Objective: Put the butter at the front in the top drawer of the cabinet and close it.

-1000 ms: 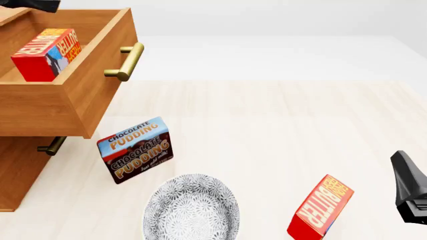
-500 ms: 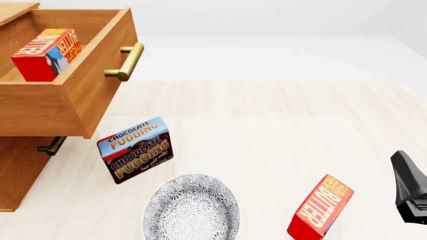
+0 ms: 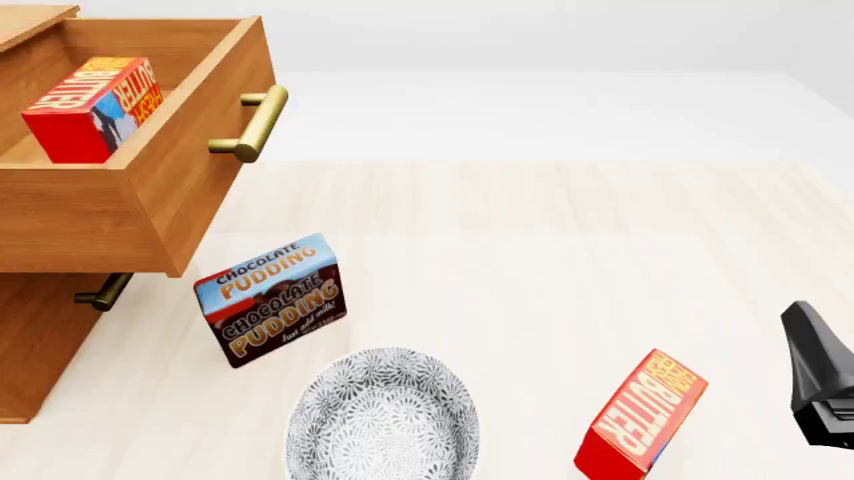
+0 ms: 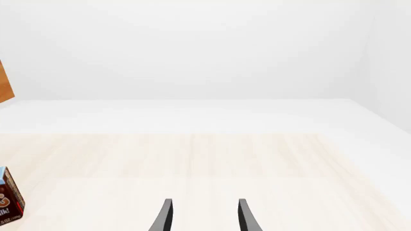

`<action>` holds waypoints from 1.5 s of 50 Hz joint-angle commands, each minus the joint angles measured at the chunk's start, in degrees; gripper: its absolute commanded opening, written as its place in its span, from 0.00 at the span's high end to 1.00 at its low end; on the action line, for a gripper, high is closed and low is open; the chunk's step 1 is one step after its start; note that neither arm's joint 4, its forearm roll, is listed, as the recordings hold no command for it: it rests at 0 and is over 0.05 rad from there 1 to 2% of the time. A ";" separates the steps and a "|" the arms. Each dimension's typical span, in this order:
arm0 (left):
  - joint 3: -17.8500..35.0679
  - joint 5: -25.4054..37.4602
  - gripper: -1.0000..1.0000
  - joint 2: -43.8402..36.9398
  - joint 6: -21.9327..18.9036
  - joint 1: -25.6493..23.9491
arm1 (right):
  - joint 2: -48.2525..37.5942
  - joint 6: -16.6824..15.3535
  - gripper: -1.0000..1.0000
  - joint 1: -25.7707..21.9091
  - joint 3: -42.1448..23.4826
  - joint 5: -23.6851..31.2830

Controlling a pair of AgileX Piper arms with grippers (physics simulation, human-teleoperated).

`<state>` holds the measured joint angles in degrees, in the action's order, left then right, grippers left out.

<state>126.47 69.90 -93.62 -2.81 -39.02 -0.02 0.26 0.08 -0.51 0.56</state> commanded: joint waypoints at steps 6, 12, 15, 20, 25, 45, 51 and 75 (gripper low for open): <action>3.02 -2.89 0.00 -5.19 7.16 -2.22 | -0.01 -0.06 0.00 -0.03 0.07 -0.09; -1.67 -6.47 0.00 -3.87 7.10 -1.14 | -0.01 -0.06 0.00 -0.02 0.07 -0.08; -6.81 -10.30 0.00 -2.21 8.03 -1.84 | -0.01 -0.05 0.00 -0.02 0.07 -0.08; -11.80 -14.00 0.00 -0.50 9.17 -2.22 | -0.01 -0.05 0.00 -0.01 0.07 -0.08; -18.61 -19.25 0.00 1.69 10.02 -1.62 | -0.01 -0.05 0.00 -0.02 0.07 -0.09; -31.11 -31.90 0.00 2.74 14.15 -3.28 | -0.06 -0.06 0.00 0.02 -0.74 0.67; -34.12 -34.88 0.00 2.50 15.48 -3.28 | -0.05 -0.03 0.00 0.03 -0.62 0.56; -44.79 -42.90 0.00 1.90 17.22 1.75 | -0.02 -0.06 0.00 0.03 -1.17 1.11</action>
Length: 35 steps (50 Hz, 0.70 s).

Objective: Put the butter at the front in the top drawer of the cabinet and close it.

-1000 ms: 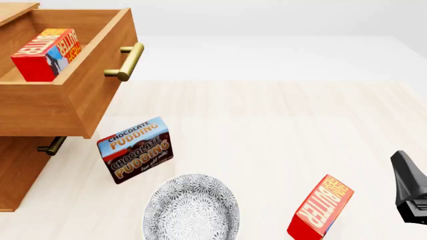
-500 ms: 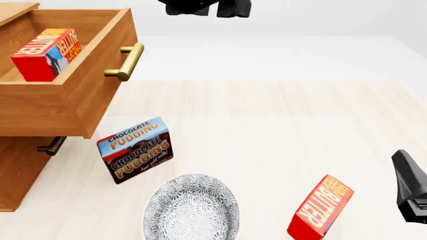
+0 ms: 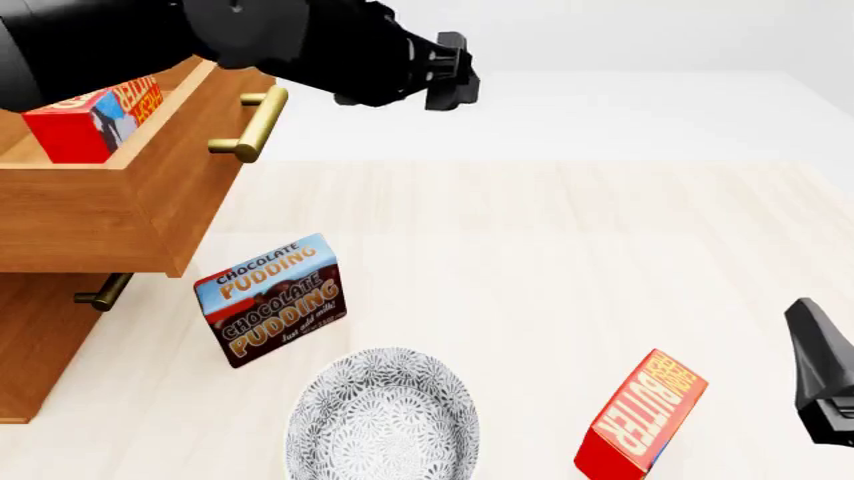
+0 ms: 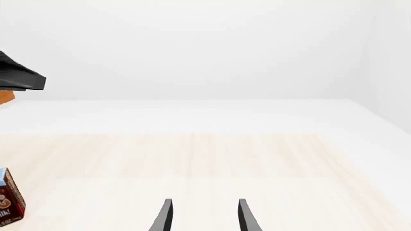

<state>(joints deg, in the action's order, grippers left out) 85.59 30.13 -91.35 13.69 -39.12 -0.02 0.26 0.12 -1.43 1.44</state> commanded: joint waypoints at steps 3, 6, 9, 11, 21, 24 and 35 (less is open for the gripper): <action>-4.99 -3.90 0.00 -0.52 1.31 2.53 | -0.02 -0.06 0.00 -0.01 -0.26 0.25; -5.58 -4.38 0.00 -0.70 1.57 2.80 | -0.01 -0.06 0.00 -0.01 -0.34 0.33; -5.97 -4.75 0.00 -0.83 1.94 2.73 | -0.01 -0.06 0.00 -0.01 -0.41 0.40; -6.20 -5.05 0.00 -1.10 2.08 2.91 | -0.01 -0.06 0.00 -0.01 -0.43 0.43; -7.76 -6.60 0.00 -1.93 2.52 3.88 | -0.01 -0.06 0.00 -0.01 -0.45 0.45; -8.60 -7.20 0.00 -1.76 2.59 4.41 | -0.01 -0.06 0.00 -0.02 -0.43 0.43; -11.38 -8.34 0.00 -1.15 1.85 7.76 | -0.01 -0.07 0.00 -0.02 -0.43 0.44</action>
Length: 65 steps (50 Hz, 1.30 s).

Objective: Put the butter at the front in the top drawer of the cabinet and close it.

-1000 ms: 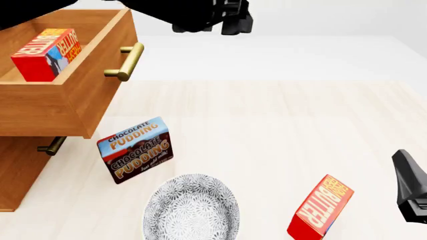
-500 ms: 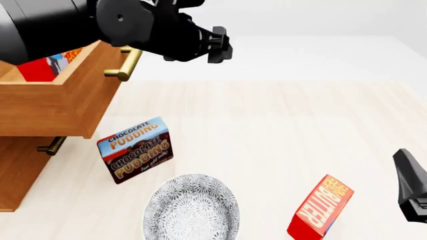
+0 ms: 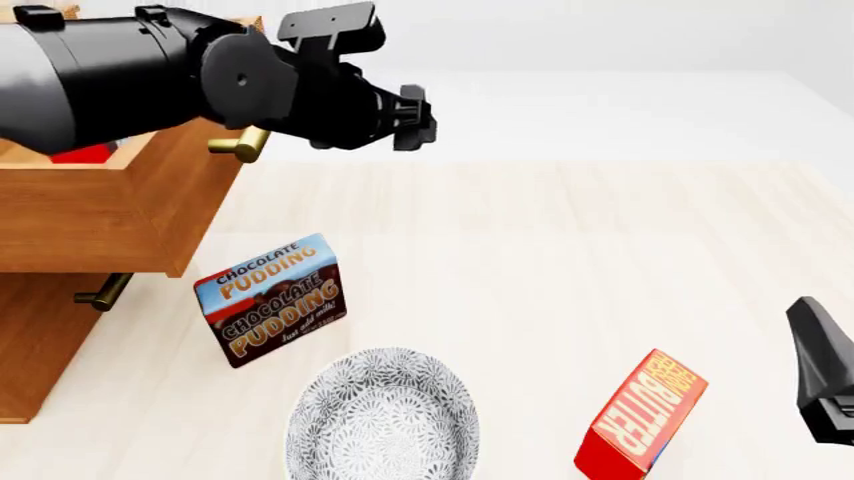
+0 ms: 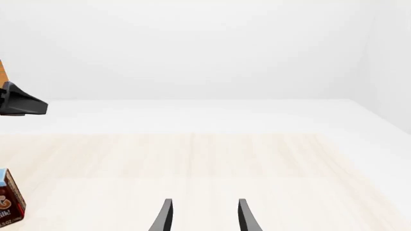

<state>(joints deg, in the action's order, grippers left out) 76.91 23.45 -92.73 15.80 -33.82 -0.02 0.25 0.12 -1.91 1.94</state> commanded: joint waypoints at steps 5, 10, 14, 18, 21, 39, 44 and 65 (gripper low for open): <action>-3.89 -2.62 0.00 0.68 -0.31 4.26 | -0.01 -0.06 0.00 -0.02 0.05 -0.05; -3.98 -2.56 0.00 0.47 -0.50 4.88 | -0.01 -0.04 0.00 -0.02 0.05 -0.07; -4.41 -2.76 0.00 0.72 -0.54 5.65 | -0.01 -0.06 0.00 -0.02 0.05 -0.05; -5.31 -3.24 0.00 1.19 -0.44 6.87 | -0.01 -0.06 0.00 -0.02 0.05 -0.06; -5.39 -3.01 0.00 1.39 -0.63 7.29 | -0.01 -0.05 0.00 -0.01 0.05 -0.05; -7.57 -1.42 0.00 4.59 -1.72 11.51 | -0.01 -0.06 0.00 -0.03 0.05 -0.06; -8.38 -1.42 0.00 6.30 -1.65 13.06 | -0.01 -0.06 0.00 -0.02 0.05 -0.06; -10.62 -0.66 0.00 8.33 -4.68 19.87 | -0.11 -0.03 0.00 -0.01 0.37 -0.46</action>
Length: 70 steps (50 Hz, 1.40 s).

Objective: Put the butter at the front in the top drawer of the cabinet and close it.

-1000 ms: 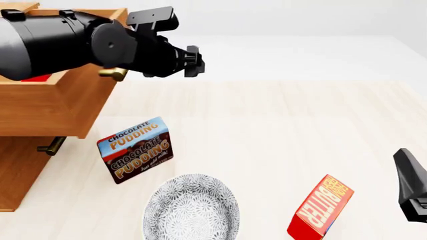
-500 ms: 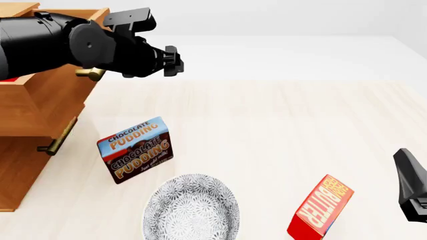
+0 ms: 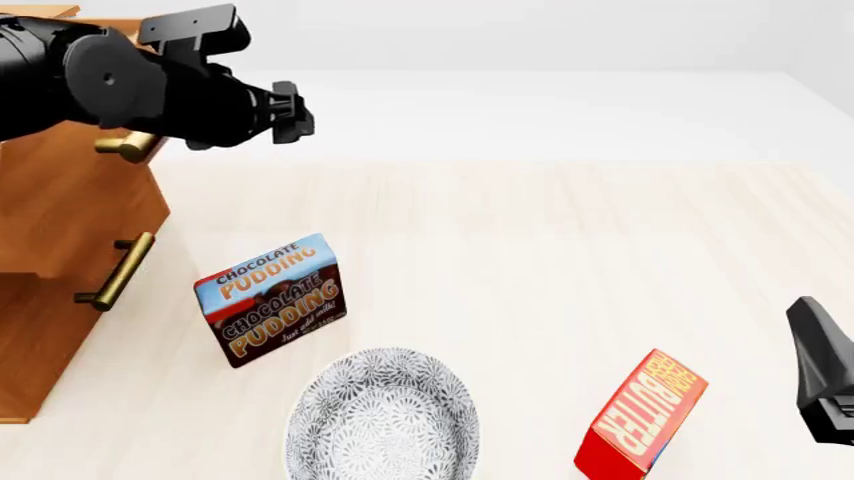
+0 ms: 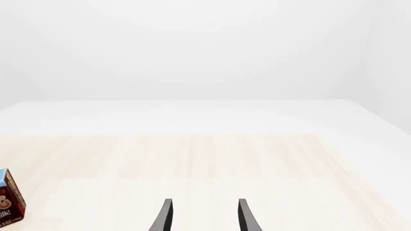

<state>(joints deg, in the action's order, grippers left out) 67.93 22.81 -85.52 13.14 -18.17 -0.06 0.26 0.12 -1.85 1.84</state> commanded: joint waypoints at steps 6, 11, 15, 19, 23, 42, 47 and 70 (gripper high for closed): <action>-2.53 -0.45 0.00 1.57 -2.38 5.56 | 0.03 -0.06 0.00 -0.02 0.78 -0.74; -3.26 -0.49 0.00 2.54 -2.98 6.88 | 0.04 -0.06 0.00 -0.01 0.85 -0.81; -4.24 -0.97 0.00 3.34 -2.55 7.49 | 0.04 -0.05 0.00 -0.02 0.73 -0.69; -4.45 -1.03 0.00 3.75 -2.64 7.95 | 0.05 -0.05 0.00 -0.02 0.60 -0.56; -4.78 -1.03 0.00 4.04 -3.28 9.00 | 0.05 -0.05 0.00 -0.02 0.57 -0.53; -7.46 -1.57 0.00 6.63 -6.83 15.82 | 0.05 -0.06 0.00 -0.02 0.51 -0.47; -8.24 -1.37 0.00 8.23 -7.92 17.91 | 0.03 -0.07 0.00 -0.02 0.26 -0.24; -9.63 -0.45 0.00 12.32 -13.38 26.91 | 0.04 -0.07 0.00 -0.03 0.04 0.01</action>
<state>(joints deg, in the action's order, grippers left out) 59.26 21.73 -76.82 2.33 1.24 -0.01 0.26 0.11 -1.82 1.86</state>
